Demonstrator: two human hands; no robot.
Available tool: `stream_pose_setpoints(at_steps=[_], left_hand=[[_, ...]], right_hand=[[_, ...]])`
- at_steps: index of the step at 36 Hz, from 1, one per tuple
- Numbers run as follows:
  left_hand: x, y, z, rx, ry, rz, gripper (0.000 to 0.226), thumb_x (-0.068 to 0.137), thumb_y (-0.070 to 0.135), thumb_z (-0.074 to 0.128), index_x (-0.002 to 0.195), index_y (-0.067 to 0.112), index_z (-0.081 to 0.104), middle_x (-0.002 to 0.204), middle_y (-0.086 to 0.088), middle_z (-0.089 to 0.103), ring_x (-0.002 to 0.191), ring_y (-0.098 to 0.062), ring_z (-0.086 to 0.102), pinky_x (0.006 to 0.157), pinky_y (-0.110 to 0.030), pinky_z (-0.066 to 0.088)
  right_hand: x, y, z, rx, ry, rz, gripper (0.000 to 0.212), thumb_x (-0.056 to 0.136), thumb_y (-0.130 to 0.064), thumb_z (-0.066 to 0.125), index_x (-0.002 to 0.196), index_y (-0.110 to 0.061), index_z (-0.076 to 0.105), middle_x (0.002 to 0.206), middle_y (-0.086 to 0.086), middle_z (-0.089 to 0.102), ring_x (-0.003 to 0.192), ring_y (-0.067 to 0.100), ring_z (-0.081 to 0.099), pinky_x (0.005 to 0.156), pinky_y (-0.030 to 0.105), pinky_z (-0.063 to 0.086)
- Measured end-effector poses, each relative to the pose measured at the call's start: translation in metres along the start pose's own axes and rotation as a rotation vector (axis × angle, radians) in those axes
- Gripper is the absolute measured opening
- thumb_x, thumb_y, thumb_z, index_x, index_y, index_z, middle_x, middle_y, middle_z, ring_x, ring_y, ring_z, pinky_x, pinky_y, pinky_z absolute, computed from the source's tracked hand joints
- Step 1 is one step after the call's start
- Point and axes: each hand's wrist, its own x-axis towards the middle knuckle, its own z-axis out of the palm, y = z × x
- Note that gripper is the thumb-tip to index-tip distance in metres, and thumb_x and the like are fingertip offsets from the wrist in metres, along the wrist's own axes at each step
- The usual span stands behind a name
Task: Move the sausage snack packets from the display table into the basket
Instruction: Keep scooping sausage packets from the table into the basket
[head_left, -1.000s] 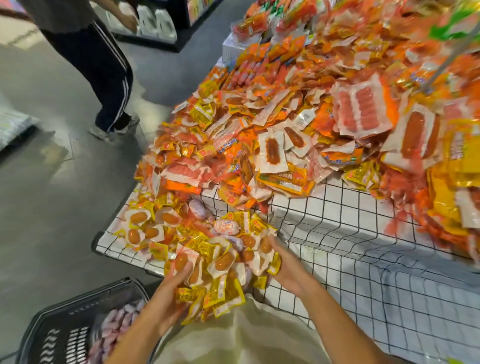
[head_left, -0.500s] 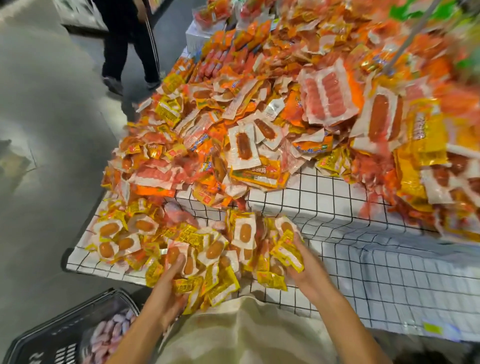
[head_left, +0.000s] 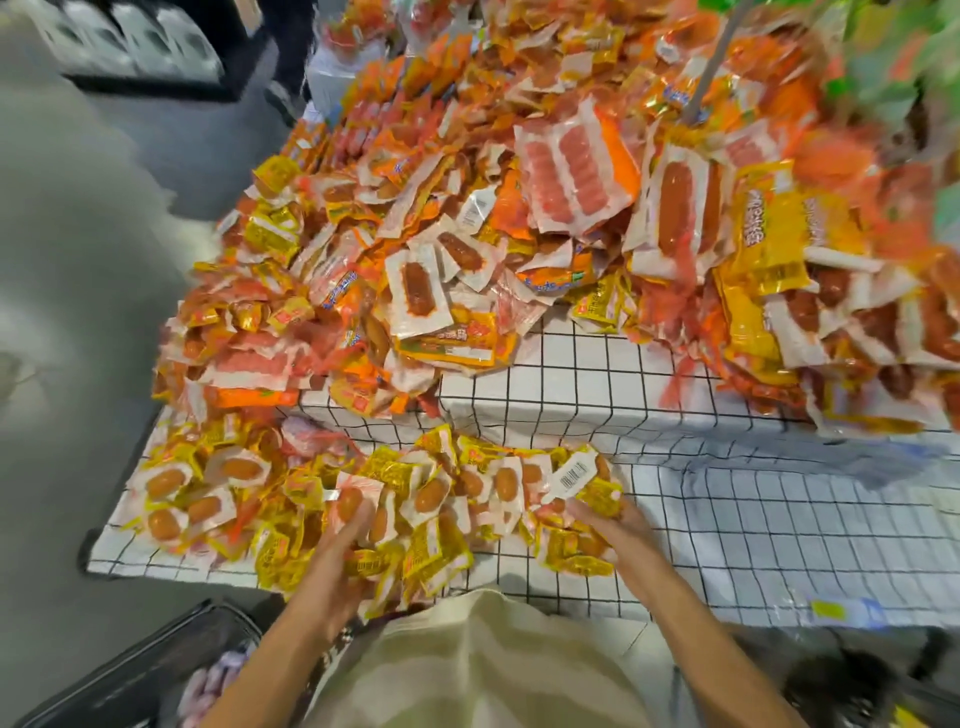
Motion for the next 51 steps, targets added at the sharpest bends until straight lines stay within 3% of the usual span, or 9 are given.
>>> stream_pose_setpoints(at_steps=[7,12,17,20,26,29,33,46,51], left_hand=[[-0.009,-0.006,0.006,-0.083,0.038,-0.002,0.083,0.075,0.053,0.079,0.148,0.033,0.045,0.122,0.009,0.073,0.109,-0.025,0.072,0.071,-0.042,0.061],[-0.021,-0.013,0.017,-0.128,0.062,0.024,0.070,0.080,0.049,0.074,0.144,0.037,0.049,0.127,0.007,0.071,0.112,-0.023,0.071,0.077,-0.044,0.060],[-0.037,-0.021,0.038,-0.149,0.069,0.052,0.047,0.082,0.049,0.071,0.125,0.033,0.067,0.122,0.001,0.073,0.106,-0.026,0.072,0.090,-0.048,0.056],[-0.047,-0.028,0.058,-0.201,0.018,0.055,0.027,0.086,0.046,0.065,0.102,0.029,0.077,0.110,-0.008,0.074,0.094,-0.031,0.073,0.078,-0.048,0.060],[-0.062,-0.042,0.096,-0.257,-0.019,0.051,0.047,0.092,0.040,0.059,0.137,0.025,0.059,0.127,-0.011,0.070,0.106,-0.030,0.072,0.074,-0.042,0.063],[-0.069,-0.047,0.114,-0.201,-0.055,0.056,0.022,0.093,0.035,0.059,0.102,0.026,0.077,0.115,-0.008,0.074,0.104,-0.031,0.073,0.077,-0.044,0.061],[-0.072,-0.050,0.127,-0.118,-0.017,0.073,0.029,0.096,0.027,0.060,0.068,0.020,0.063,0.093,-0.004,0.074,0.085,-0.023,0.075,0.064,-0.037,0.061],[-0.067,-0.063,0.107,0.005,-0.186,0.074,0.019,0.088,0.032,0.072,0.094,0.018,0.060,0.077,0.000,0.072,0.073,-0.019,0.074,0.058,-0.030,0.057],[-0.072,-0.071,0.089,-0.006,-0.311,0.092,0.035,0.091,0.029,0.072,0.125,0.029,0.066,0.104,-0.004,0.076,0.089,-0.024,0.075,0.063,-0.035,0.058]], right_hand=[[0.012,0.013,-0.015,0.046,0.072,0.009,0.057,0.063,-0.021,0.094,0.116,-0.015,0.073,0.109,0.013,0.077,0.096,0.032,0.076,0.071,0.040,0.063],[0.004,0.020,-0.039,0.205,-0.053,-0.041,0.035,0.088,-0.017,0.074,0.123,-0.019,0.072,0.122,0.014,0.073,0.111,0.034,0.071,0.095,0.048,0.055],[-0.012,0.021,-0.066,0.163,0.057,-0.031,0.044,0.084,-0.026,0.075,0.124,-0.011,0.069,0.119,0.014,0.074,0.112,0.033,0.070,0.104,0.051,0.050],[-0.014,0.020,-0.075,0.089,0.118,-0.080,0.035,0.089,-0.027,0.073,0.122,-0.013,0.070,0.116,0.011,0.075,0.106,0.029,0.073,0.091,0.044,0.059],[-0.011,0.013,-0.083,0.271,0.045,-0.015,0.036,0.089,-0.026,0.069,0.123,-0.015,0.069,0.120,0.014,0.074,0.111,0.035,0.071,0.094,0.058,0.055],[-0.015,0.009,-0.085,0.330,0.005,0.016,0.040,0.087,-0.029,0.069,0.125,-0.018,0.066,0.123,0.012,0.073,0.112,0.033,0.070,0.086,0.050,0.061],[-0.027,0.007,-0.086,0.412,0.011,-0.003,0.038,0.088,-0.027,0.066,0.124,-0.018,0.066,0.122,0.012,0.073,0.110,0.031,0.071,0.084,0.049,0.062],[-0.102,0.019,-0.098,0.492,0.141,-0.136,0.046,0.093,-0.029,0.063,0.136,-0.015,0.061,0.126,0.011,0.071,0.113,0.031,0.070,0.075,0.039,0.062],[-0.131,0.034,-0.092,0.522,0.144,-0.174,0.032,0.097,-0.026,0.060,0.127,-0.024,0.069,0.129,0.012,0.070,0.115,0.031,0.069,0.077,0.040,0.061]])
